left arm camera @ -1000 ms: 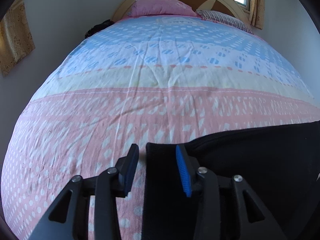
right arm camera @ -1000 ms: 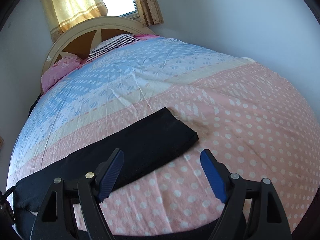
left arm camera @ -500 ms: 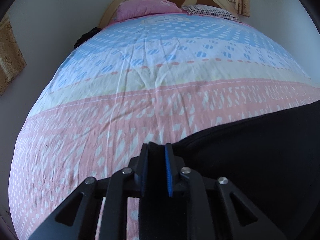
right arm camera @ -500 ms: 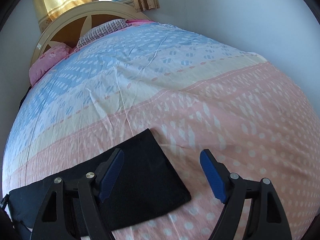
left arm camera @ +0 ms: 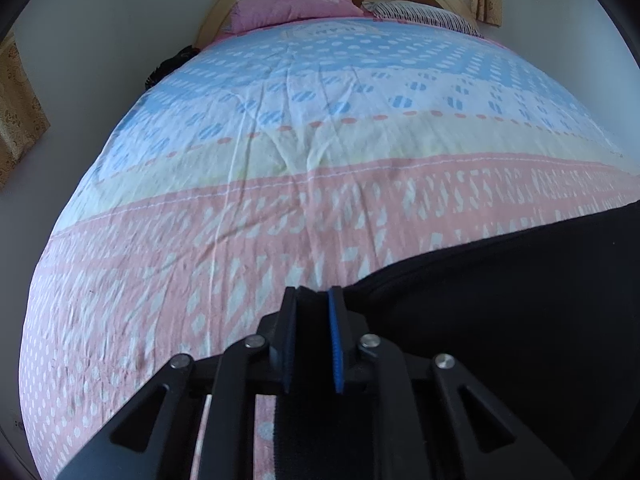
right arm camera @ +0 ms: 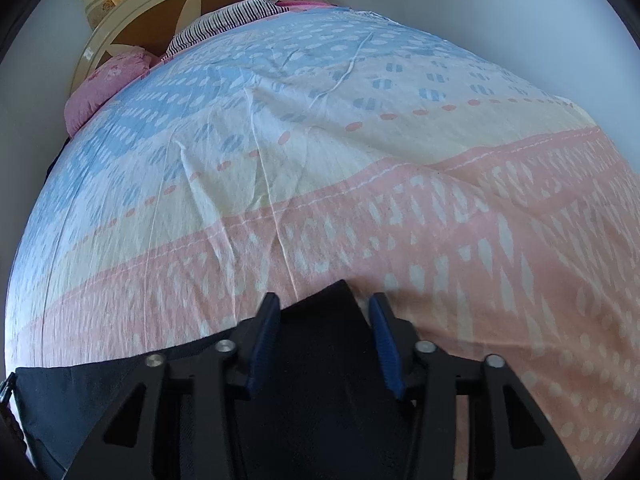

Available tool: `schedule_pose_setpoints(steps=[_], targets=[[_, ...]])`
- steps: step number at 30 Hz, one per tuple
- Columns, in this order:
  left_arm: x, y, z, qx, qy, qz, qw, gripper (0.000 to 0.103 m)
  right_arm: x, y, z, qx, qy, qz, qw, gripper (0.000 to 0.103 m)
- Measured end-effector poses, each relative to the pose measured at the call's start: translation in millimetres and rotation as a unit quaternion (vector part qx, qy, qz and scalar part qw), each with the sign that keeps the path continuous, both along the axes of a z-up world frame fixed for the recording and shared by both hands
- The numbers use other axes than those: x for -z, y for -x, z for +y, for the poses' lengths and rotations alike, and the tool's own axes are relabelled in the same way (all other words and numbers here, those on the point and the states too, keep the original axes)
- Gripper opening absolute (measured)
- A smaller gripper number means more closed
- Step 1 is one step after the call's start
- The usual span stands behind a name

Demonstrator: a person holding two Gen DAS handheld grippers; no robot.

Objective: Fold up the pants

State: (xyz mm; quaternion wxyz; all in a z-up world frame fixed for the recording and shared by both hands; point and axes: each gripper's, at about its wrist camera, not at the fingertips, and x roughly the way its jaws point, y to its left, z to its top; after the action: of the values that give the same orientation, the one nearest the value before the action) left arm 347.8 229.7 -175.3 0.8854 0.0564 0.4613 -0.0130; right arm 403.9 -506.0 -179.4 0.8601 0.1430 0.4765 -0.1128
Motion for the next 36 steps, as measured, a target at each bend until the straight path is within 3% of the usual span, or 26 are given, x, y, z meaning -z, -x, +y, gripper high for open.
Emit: schedule_pose_setpoints(steps=[1, 6, 17, 22, 29, 36], targets=[[0, 0, -1, 0.001, -0.003, 0.0, 1.0, 0.013, 0, -2, 0, -0.002, 0.003, 0.002, 1.0, 0.016], [-7, 4, -4, 0.0, -0.01, -0.009, 0.9999, 0.013, -8, 3, 3, -0.007, 0.014, -0.005, 1.0, 0.006], [-33, 21, 3, 0.001, 0.026, -0.046, 0.9986, 0.012, -45, 40, 11, -0.02, 0.018, -0.063, 0.998, 0.005], [-51, 38, 14, -0.001, 0.07, -0.074, 0.9948, 0.012, -78, 74, 19, -0.032, 0.037, -0.119, 0.992, 0.005], [-72, 68, 24, 0.001, 0.135, -0.115, 0.9842, 0.012, -121, 138, 30, -0.06, 0.023, -0.218, 0.974, 0.005], [-82, 116, 35, 0.013, 0.183, -0.143, 0.9726, 0.012, -126, 222, 40, -0.096, 0.006, -0.285, 0.954, 0.005]])
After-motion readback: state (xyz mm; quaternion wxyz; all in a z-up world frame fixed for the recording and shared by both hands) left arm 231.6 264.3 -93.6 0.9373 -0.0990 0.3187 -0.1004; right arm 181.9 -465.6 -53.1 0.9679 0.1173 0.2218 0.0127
